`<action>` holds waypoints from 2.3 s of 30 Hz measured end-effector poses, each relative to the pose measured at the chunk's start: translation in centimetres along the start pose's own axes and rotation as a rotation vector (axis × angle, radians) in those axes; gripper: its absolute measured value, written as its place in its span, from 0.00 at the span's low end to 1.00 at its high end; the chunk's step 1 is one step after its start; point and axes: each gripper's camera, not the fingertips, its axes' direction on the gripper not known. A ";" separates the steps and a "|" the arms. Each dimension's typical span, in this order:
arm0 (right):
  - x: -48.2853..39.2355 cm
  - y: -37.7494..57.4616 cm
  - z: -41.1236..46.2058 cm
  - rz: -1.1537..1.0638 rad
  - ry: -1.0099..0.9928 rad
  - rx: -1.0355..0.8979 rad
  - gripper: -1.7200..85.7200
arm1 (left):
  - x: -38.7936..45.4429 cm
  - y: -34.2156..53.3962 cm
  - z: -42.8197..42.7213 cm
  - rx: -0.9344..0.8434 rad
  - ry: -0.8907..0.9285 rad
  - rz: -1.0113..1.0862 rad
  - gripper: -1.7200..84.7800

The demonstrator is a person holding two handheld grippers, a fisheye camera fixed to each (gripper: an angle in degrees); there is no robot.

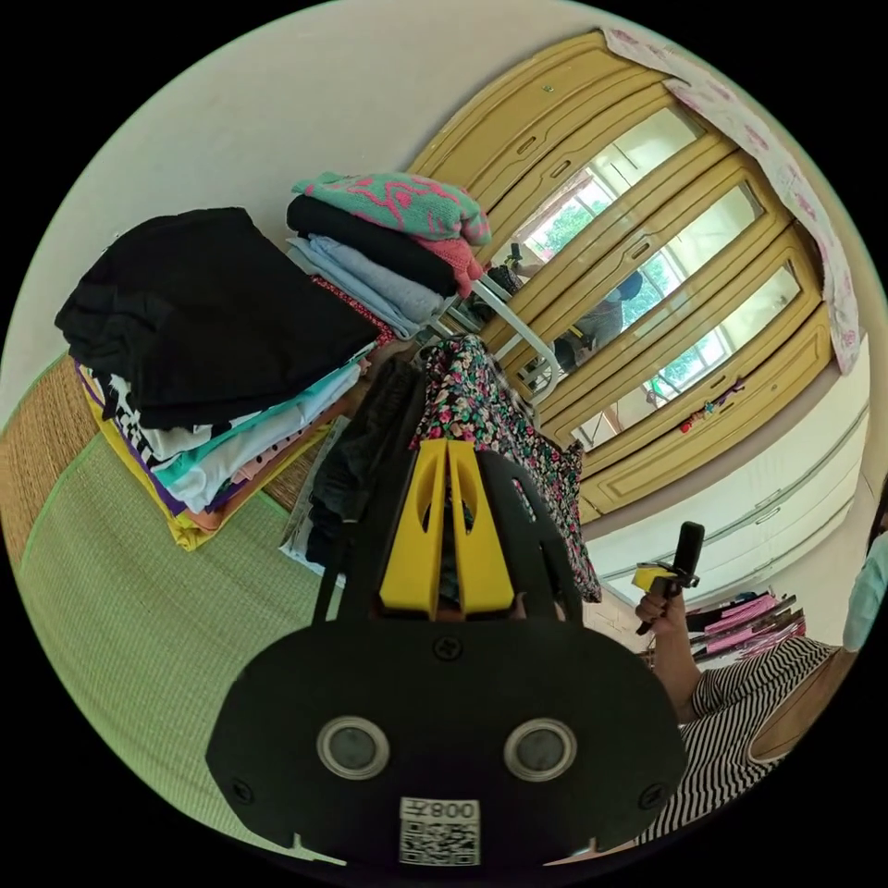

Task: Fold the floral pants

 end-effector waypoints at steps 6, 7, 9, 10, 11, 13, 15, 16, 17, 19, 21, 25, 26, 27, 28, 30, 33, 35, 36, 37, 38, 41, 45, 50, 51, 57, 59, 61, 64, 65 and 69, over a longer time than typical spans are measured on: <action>-2.1 -4.4 0.1 -0.085 0.197 0.042 0.02 | 2.6 -0.5 0.6 0.035 -0.096 0.093 0.02; -2.0 -5.0 0.2 -0.086 0.229 0.054 0.02 | 3.3 -0.4 0.7 0.053 -0.111 0.120 0.02; -1.0 -7.5 1.4 -0.069 0.419 0.094 0.02 | 3.9 -0.5 1.5 0.032 -0.146 0.152 0.02; -0.4 -8.0 2.0 -0.050 0.470 0.091 0.02 | 4.1 -0.6 2.4 -0.012 -0.188 0.160 0.02; 1.0 -9.0 3.5 -0.018 0.539 0.046 0.02 | 4.1 -0.6 2.9 -0.038 -0.212 0.172 0.02; 3.5 -9.8 6.4 0.048 0.605 -0.071 0.02 | 3.7 0.0 4.0 -0.051 -0.234 0.192 0.02; 4.2 -9.2 8.4 0.060 0.627 -0.088 0.02 | 3.3 0.3 3.8 -0.039 -0.191 0.175 0.02; 3.8 -8.9 8.4 0.043 0.645 -0.075 0.02 | 3.2 0.4 3.7 -0.040 -0.170 0.163 0.02; 3.0 -8.4 8.2 0.034 0.660 -0.047 0.02 | 3.1 0.6 3.5 -0.034 -0.161 0.157 0.02; 2.0 -7.7 7.6 0.031 0.660 -0.015 0.02 | 3.5 1.4 2.5 0.019 -0.133 0.157 0.02; -0.6 -5.9 6.6 -0.010 0.649 0.071 0.02 | 4.4 2.3 1.9 0.057 -0.121 0.206 0.02; -4.3 -2.3 7.3 -0.093 0.610 0.119 0.02 | 4.8 4.1 3.7 -0.022 -0.225 0.285 0.02; -4.6 -1.2 8.3 -0.108 0.591 0.109 0.02 | 4.6 4.3 4.1 -0.048 -0.223 0.284 0.02; -4.6 -0.5 9.7 -0.125 0.591 0.055 0.02 | 4.3 4.7 4.2 -0.027 -0.205 0.276 0.02; -4.4 -0.2 10.4 -0.121 0.609 0.029 0.02 | 4.0 5.0 3.8 -0.004 -0.173 0.268 0.02; -4.0 0.3 11.3 -0.083 0.627 0.047 0.02 | 3.7 5.2 3.3 -0.023 -0.127 0.237 0.02; -3.8 0.3 11.2 -0.057 0.617 0.080 0.02 | 4.7 6.3 1.5 0.047 -0.130 0.284 0.02; -3.7 0.3 10.8 -0.047 0.600 0.091 0.02 | 5.2 7.2 1.3 0.068 -0.148 0.330 0.02; -3.6 0.2 10.3 -0.040 0.579 0.099 0.02 | 5.1 7.5 2.1 -0.005 -0.168 0.347 0.02; -3.6 0.2 9.9 -0.043 0.568 0.103 0.02 | 4.5 7.8 2.9 -0.074 -0.181 0.319 0.02; -3.7 0.0 8.9 -0.048 0.556 0.135 0.02 | 4.2 8.0 2.8 -0.068 -0.171 0.307 0.02; -4.1 -0.7 4.7 -0.072 0.588 0.312 0.02 | 3.3 8.9 0.8 0.009 -0.061 0.247 0.02; -2.1 -5.3 1.4 -0.140 0.695 0.380 0.04 | 3.2 11.5 -1.5 0.032 0.003 0.250 0.02; 3.9 -12.8 0.6 -0.031 0.797 0.287 0.08 | 2.7 15.7 -4.1 -0.015 0.016 0.234 0.02; 5.4 -14.2 0.6 -0.020 0.789 0.258 0.09 | 2.2 16.8 -4.8 -0.028 0.011 0.213 0.02; 10.1 -22.7 3.9 -0.033 0.808 0.024 0.11 | -0.5 21.7 -7.5 -0.105 0.002 0.071 0.02; 10.6 -25.5 5.4 -0.061 0.842 -0.029 0.12 | -1.0 22.7 -8.3 -0.107 0.020 0.036 0.02; 11.6 -28.2 7.1 -0.063 0.871 -0.077 0.12 | -1.5 24.0 -9.2 -0.106 0.037 -0.001 0.02; 14.0 -31.7 10.2 -0.050 0.907 -0.173 0.12 | -1.8 25.3 -10.2 -0.108 0.059 -0.025 0.02; 15.1 -32.7 11.6 -0.048 0.923 -0.222 0.12 | -1.8 25.5 -10.3 -0.112 0.065 -0.028 0.02; 18.9 -34.6 14.6 -0.014 1.038 -0.338 0.10 | -2.1 27.3 -11.6 -0.140 0.079 -0.050 0.02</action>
